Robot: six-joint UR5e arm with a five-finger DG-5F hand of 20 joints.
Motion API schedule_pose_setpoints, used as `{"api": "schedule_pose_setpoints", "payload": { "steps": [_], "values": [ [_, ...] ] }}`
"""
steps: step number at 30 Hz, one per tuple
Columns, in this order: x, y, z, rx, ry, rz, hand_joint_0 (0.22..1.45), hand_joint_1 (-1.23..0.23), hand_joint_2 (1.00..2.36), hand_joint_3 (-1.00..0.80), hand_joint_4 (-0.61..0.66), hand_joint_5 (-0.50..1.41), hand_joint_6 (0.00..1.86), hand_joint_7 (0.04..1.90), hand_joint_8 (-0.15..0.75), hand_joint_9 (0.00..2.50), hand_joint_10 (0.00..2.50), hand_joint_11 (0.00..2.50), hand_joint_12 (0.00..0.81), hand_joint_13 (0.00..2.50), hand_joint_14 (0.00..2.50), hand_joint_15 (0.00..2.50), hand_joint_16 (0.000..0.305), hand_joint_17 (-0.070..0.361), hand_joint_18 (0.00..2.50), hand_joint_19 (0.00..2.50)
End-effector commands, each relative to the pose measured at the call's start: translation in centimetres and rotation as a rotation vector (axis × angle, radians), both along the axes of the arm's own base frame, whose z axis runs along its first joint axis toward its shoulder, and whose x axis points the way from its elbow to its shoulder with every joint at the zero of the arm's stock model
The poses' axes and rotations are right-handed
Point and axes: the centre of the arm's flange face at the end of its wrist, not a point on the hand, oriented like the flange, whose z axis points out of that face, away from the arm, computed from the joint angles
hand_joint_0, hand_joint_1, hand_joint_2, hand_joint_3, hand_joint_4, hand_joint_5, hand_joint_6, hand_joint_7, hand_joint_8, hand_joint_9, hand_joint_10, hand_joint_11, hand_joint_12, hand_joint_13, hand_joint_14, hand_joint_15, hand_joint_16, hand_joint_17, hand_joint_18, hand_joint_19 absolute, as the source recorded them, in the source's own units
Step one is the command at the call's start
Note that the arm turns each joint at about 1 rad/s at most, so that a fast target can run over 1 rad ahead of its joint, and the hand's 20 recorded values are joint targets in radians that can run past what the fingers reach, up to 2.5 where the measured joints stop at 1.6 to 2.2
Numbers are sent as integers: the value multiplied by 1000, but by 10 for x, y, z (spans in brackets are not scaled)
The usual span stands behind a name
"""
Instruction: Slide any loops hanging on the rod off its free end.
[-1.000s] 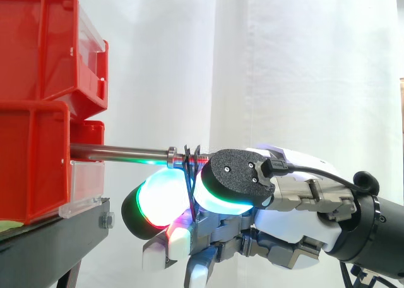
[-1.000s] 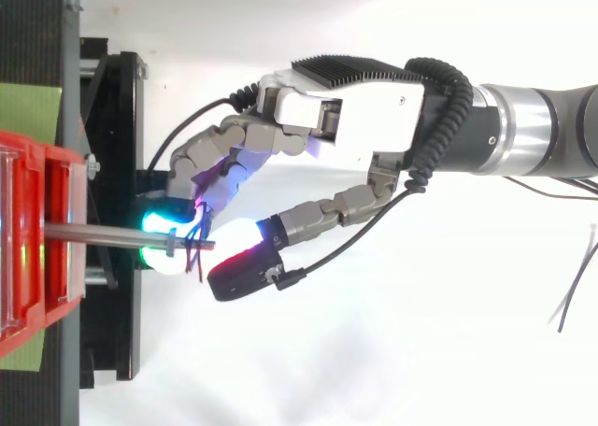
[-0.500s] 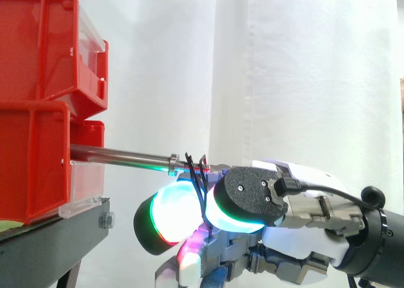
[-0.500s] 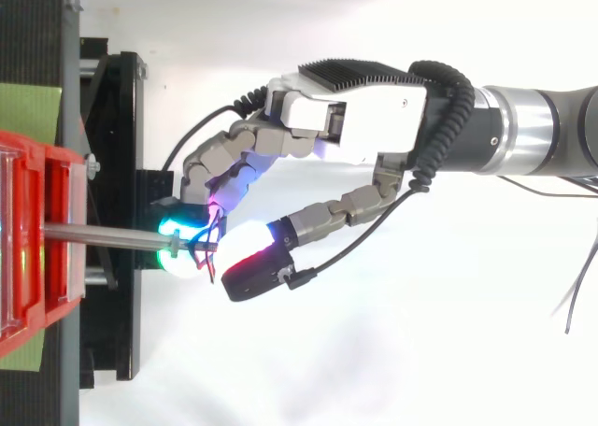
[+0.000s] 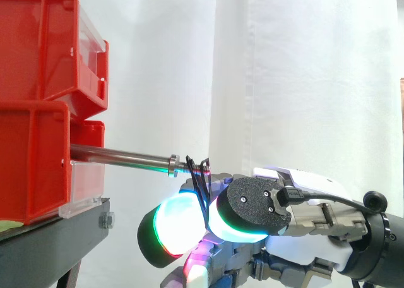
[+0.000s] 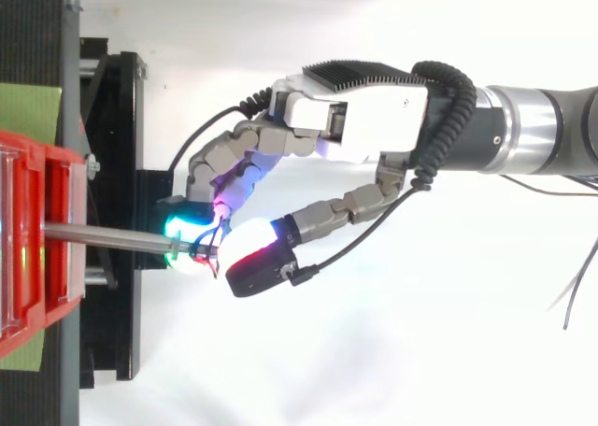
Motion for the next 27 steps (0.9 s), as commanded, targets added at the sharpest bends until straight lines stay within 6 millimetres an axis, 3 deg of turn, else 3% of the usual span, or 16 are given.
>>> {"api": "schedule_pose_setpoints", "payload": {
  "steps": [1,13,17,19,22,27],
  "values": [
    [-6,-1,3,-3,30,-1,609,-752,1033,16,-33,-140,916,839,323,1005,11,361,384,844,7,214,58,131,978,487],
    [-52,0,37,1,70,-45,610,-753,1035,7,-41,-141,913,860,327,1008,11,361,386,843,7,221,58,131,976,484],
    [-56,0,43,2,110,-43,624,-758,1001,8,-56,-143,914,858,325,1004,11,359,382,840,7,223,57,129,967,489],
    [-59,0,44,0,132,-43,624,-762,1002,-4,-147,-142,913,839,295,1016,14,355,371,841,7,217,55,124,967,508],
    [-62,0,48,3,154,-43,618,-787,1006,-52,-184,-133,898,928,267,1062,11,358,357,854,8,221,53,119,962,521],
    [-64,-1,48,12,174,-49,590,-762,1013,-205,-131,-126,888,1009,246,1071,12,369,334,841,9,238,48,108,919,561]
  ]
}}
